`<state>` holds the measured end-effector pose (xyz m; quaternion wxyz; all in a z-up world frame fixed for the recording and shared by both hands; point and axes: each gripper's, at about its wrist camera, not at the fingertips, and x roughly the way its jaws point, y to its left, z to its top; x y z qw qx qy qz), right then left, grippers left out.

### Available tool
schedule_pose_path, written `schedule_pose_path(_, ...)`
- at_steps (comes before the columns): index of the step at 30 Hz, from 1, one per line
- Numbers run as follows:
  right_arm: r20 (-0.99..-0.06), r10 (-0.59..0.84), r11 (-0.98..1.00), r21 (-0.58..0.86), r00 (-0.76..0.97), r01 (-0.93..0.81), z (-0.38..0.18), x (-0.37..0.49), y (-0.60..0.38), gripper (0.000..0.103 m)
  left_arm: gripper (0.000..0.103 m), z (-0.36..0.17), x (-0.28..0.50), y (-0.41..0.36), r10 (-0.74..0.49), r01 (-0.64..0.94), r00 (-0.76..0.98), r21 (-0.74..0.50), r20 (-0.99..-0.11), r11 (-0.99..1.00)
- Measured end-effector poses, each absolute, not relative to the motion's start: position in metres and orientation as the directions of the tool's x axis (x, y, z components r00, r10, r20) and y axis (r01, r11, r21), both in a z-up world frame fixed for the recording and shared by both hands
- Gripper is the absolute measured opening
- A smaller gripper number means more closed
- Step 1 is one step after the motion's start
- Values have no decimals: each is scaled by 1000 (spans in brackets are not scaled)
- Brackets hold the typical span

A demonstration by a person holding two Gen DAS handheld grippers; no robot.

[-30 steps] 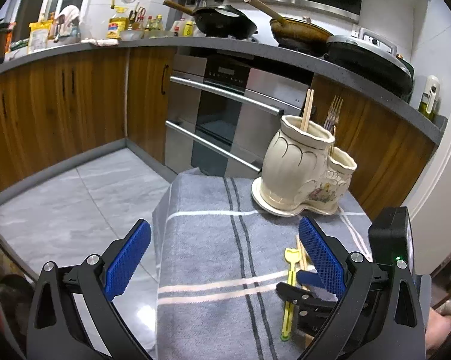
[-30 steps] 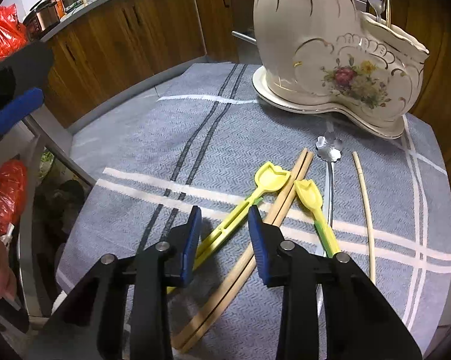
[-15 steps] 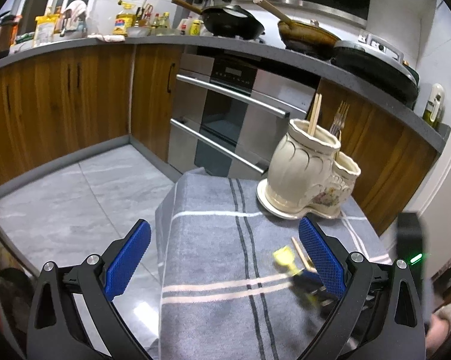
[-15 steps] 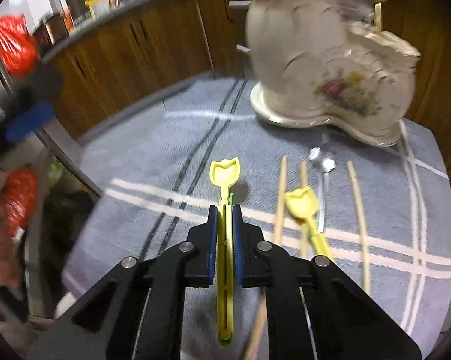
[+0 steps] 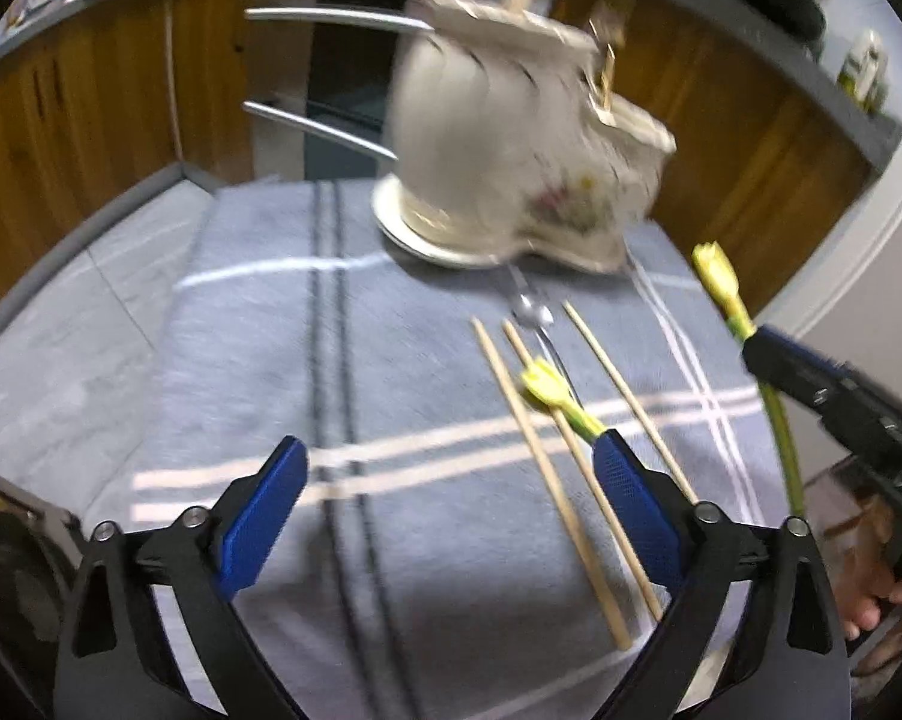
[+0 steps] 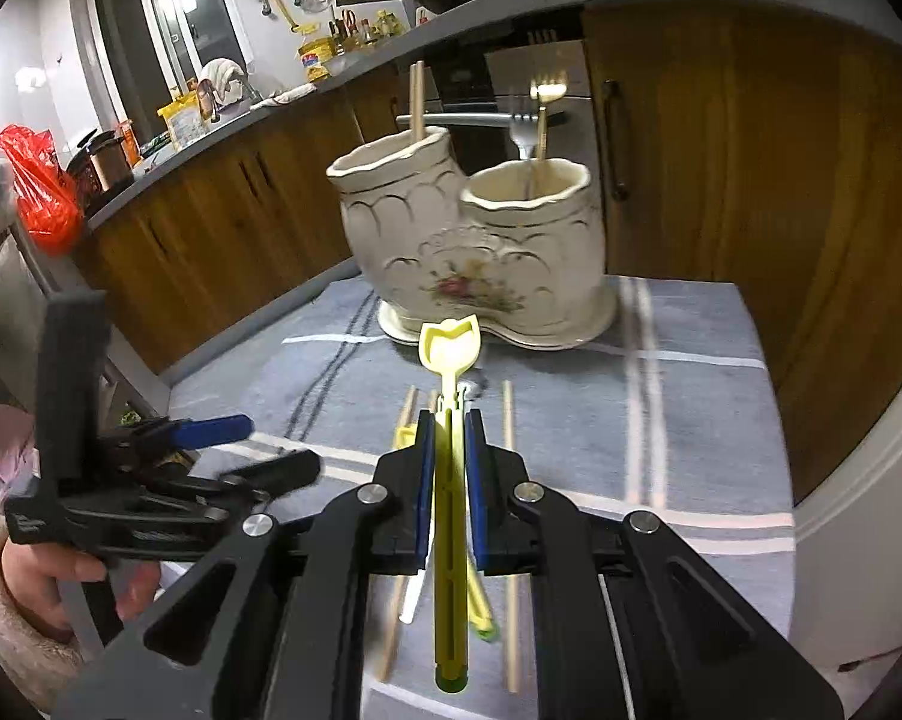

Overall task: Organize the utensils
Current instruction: 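Grasp the yellow-handled spoon with the right tool and lift it, then grasp a wooden chopstick with the left tool while the right tool holds the yellow spoon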

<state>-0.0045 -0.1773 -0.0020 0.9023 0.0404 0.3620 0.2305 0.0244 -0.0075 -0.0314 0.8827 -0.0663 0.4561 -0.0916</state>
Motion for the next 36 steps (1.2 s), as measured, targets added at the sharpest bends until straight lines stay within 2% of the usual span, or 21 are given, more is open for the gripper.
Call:
schedule_pose_path(1,-633,444,891,238,634,-386,-4,-6,-181,10,92,-34,25,-13,-216,107,559,-189,-801,976)
schedule_pose_path(3,-627,444,892,239,640,-385,-5,-6,-190,10,77,-40,28,-27,-194,126,528,-149,-827,981)
schedule_pose_path(5,-622,444,892,238,646,-383,-7,-11,-195,10,68,-45,29,-37,-165,130,509,-114,-845,985)
schedule_pose_path(7,-615,446,892,241,650,-384,-8,-10,-202,10,63,-47,31,-43,-143,132,496,-88,-856,987)
schedule_pose_path(11,-604,452,890,251,657,-382,-9,-12,-212,10,47,-51,31,-57,-106,146,468,-41,-877,988)
schedule_pose_path(16,-595,460,887,268,659,-377,-11,-15,-222,10,44,-54,30,-76,-45,170,456,38,-889,985)
schedule_pose_path(22,-597,467,883,274,653,-381,-15,-20,-225,10,26,-54,35,-81,-49,207,449,51,-892,977)
schedule_pose_path(24,-594,470,881,273,653,-385,-14,-23,-224,10,12,-53,38,-80,-39,206,445,61,-895,977)
schedule_pose_path(27,-584,477,878,278,656,-391,-12,-28,-225,10,8,-52,39,-73,-37,209,441,62,-897,976)
schedule_pose_path(36,-559,470,882,270,683,-386,-5,-36,-233,10,6,-47,39,-50,-30,174,468,59,-883,983)
